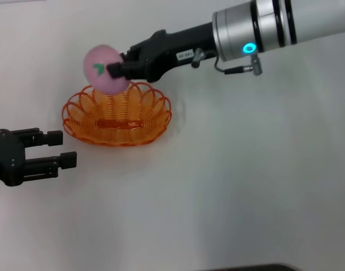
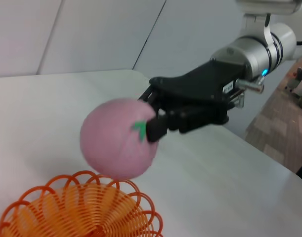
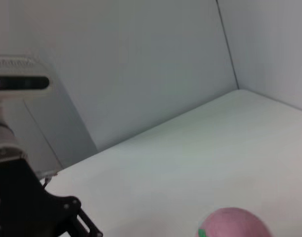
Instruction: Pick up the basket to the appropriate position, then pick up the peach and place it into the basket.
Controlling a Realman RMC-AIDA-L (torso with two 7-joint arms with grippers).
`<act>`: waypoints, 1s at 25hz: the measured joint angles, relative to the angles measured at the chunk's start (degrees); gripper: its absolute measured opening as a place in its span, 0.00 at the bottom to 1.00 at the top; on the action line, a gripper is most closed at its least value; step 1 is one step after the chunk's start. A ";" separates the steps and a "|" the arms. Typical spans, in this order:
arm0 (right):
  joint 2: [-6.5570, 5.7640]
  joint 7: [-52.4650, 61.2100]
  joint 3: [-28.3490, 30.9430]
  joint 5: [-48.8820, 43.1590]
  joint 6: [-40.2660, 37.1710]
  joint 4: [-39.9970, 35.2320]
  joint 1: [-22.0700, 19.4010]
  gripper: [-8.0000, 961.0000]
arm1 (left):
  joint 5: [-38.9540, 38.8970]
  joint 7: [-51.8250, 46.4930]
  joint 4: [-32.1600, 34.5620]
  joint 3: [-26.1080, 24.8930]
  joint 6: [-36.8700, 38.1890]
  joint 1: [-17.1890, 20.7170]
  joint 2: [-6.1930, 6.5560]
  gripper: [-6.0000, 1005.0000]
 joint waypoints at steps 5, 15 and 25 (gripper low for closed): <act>-0.01 -0.94 -2.53 2.97 1.48 0.27 -0.46 0.17 | 0.03 -0.02 -0.63 0.21 -0.12 -0.29 0.05 0.70; -0.39 -1.06 -2.55 3.71 0.44 -1.68 -2.29 0.68 | 0.06 -0.03 -0.67 0.68 -0.45 -0.04 0.00 0.70; -2.19 2.07 2.44 3.20 -13.63 -24.03 -19.70 0.97 | -0.14 -0.09 -0.54 0.28 -1.53 0.21 -0.03 0.70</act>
